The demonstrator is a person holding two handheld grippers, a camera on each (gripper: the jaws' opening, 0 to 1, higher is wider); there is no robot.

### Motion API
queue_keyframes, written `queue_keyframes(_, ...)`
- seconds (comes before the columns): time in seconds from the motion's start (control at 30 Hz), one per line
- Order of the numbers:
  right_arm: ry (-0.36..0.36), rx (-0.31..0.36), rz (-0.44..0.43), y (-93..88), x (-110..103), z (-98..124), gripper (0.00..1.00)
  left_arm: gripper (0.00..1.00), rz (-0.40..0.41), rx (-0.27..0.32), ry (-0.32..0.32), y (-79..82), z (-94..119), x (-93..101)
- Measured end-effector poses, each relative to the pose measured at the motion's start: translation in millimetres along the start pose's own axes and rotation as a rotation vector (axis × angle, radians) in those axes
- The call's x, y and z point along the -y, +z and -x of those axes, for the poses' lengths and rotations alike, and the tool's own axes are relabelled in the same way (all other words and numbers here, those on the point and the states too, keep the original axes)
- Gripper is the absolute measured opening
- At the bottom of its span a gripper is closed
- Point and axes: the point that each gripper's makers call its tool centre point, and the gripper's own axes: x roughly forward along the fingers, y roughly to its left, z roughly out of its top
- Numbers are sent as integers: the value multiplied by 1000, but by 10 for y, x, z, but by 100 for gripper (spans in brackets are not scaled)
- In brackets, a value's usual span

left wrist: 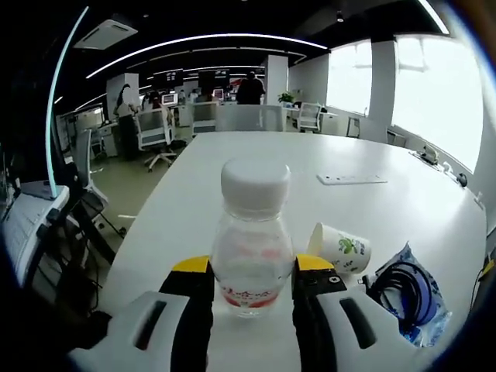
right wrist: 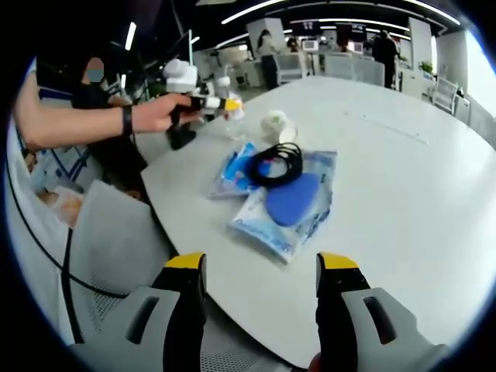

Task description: Arrange the tabletop items into an orderly group along one side of the table until the central work area is clear of visible clutter.

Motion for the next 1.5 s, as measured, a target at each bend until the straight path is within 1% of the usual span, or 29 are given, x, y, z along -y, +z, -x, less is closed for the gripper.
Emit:
queue_keyframes(0.4,-3,-4,-8,-47,17,16,55,39,21,-10,63,-6,2,-18)
queue_keyframes(0.8,-2,2,-13,-52,20,30,55,40,30,-18,69,2,-13,-11)
queue_keyframes(0.9,-3,7,-15,-47,21,31,55,45,23,-14,59,15,-8,14)
queue_keyframes(1.0,-4,9,-17,-48,23,34,55,46,23,-7,51,41,3,27)
queue_keyframes(1.27,-5,13,-18,-52,25,29,55,45,13,1,54,90,135,13)
queue_keyframes(1.5,0,24,-11,7,20,-22,55,45,9,7,56,67,344,-27)
